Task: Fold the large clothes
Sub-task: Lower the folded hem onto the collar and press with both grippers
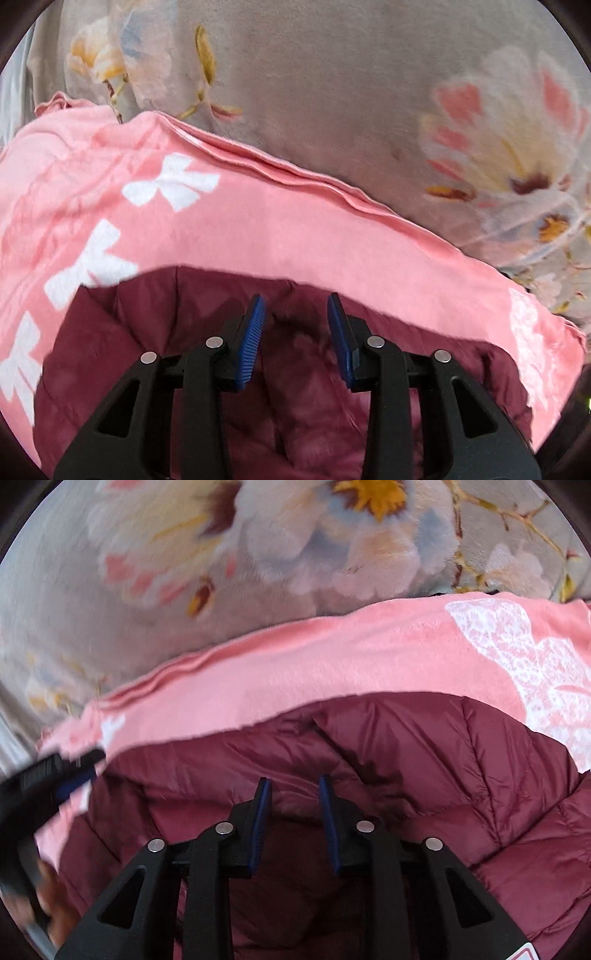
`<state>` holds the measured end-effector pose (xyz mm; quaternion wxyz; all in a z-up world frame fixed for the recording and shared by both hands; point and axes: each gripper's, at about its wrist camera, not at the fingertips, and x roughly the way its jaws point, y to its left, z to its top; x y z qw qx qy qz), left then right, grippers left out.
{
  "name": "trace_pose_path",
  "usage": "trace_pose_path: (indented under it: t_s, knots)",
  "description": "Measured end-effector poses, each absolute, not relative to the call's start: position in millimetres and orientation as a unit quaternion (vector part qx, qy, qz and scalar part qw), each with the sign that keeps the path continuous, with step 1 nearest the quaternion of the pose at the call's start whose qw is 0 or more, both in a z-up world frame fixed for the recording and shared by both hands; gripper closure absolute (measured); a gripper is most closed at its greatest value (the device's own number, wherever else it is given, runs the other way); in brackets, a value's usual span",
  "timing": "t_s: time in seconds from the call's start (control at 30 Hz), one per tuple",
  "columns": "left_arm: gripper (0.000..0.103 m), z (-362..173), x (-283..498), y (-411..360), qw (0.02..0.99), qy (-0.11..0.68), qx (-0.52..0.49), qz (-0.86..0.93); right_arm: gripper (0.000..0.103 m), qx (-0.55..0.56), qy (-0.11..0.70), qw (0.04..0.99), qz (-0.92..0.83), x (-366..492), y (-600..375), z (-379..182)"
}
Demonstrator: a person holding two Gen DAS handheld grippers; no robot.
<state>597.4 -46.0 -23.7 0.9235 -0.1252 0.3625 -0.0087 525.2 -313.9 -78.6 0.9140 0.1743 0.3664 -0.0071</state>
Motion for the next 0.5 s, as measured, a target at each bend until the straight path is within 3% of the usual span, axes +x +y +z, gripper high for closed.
trace_pose_path:
  t_s: [0.17,0.5]
  knots:
    - [0.07,-46.4,622.9,-43.6,0.909,0.403,-0.103,-0.001,0.083,0.185,0.366,0.912,0.0,521.9,-321.2,-81.8]
    - [0.07,-79.9,591.9,-51.9,0.905,0.42,-0.063,-0.026,0.082,0.187,0.35,0.918,-0.01,514.4,-315.7,-65.9]
